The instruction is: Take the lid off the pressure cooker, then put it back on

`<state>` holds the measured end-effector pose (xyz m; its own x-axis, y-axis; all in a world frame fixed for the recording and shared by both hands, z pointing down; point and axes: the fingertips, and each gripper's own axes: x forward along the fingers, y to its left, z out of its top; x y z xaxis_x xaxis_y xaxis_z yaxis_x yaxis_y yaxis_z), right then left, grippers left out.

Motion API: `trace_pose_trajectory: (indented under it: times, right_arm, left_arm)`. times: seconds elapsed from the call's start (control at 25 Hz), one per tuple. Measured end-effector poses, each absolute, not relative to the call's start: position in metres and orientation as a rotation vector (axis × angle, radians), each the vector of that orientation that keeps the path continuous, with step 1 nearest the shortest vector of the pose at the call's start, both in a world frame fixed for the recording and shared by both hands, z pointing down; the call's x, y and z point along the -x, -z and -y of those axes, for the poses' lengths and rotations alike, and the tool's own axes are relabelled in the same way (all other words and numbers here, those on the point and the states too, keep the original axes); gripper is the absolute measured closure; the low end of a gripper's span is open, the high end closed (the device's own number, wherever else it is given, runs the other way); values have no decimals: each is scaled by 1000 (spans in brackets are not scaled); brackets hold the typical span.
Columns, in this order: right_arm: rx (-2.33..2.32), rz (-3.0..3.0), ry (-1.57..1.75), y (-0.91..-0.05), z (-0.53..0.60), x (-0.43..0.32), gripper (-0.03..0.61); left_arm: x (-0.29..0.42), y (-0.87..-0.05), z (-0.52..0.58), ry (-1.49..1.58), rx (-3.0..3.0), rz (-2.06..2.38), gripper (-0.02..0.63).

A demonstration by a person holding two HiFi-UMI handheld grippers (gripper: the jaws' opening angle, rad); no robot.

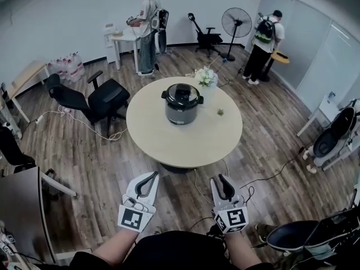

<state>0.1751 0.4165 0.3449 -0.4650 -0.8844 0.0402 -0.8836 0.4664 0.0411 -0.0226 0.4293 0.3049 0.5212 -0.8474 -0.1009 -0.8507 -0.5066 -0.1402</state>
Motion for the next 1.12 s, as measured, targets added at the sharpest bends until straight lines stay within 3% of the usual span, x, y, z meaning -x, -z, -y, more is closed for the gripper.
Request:
trace_pose_trajectory:
  times: [0.04, 0.08, 0.28, 0.32, 0.36, 0.4, 1.12]
  right_arm:
    - [-1558, 2713, -48, -343, -415, -171, 260]
    - [-1537, 2771, -127, -341, -413, -169, 54]
    - [-1557, 2802, -185, -335, -405, -180, 52]
    - [-1564, 2807, -192, -335, -404, -183, 54]
    - [-1568, 2810, -201, -334, -402, -186, 54]
    - [-1569, 2812, -206, -335, -401, -188, 54]
    - [-1446, 2948, -221, -341, -351, -240, 54]
  left_arm:
    - [23, -305, -430, -29, 2588, -1462, 614]
    - [24, -305, -430, -29, 2588, -1468, 614]
    - [22, -312, -430, -47, 2612, -1465, 614]
    - [19, -313, -428, -77, 2640, -1449, 530]
    - [16, -313, -423, -124, 2661, -1439, 164]
    - [15, -312, -418, -166, 2666, -1436, 46]
    - [-36, -332, -375, -60, 2592, -1551, 35]
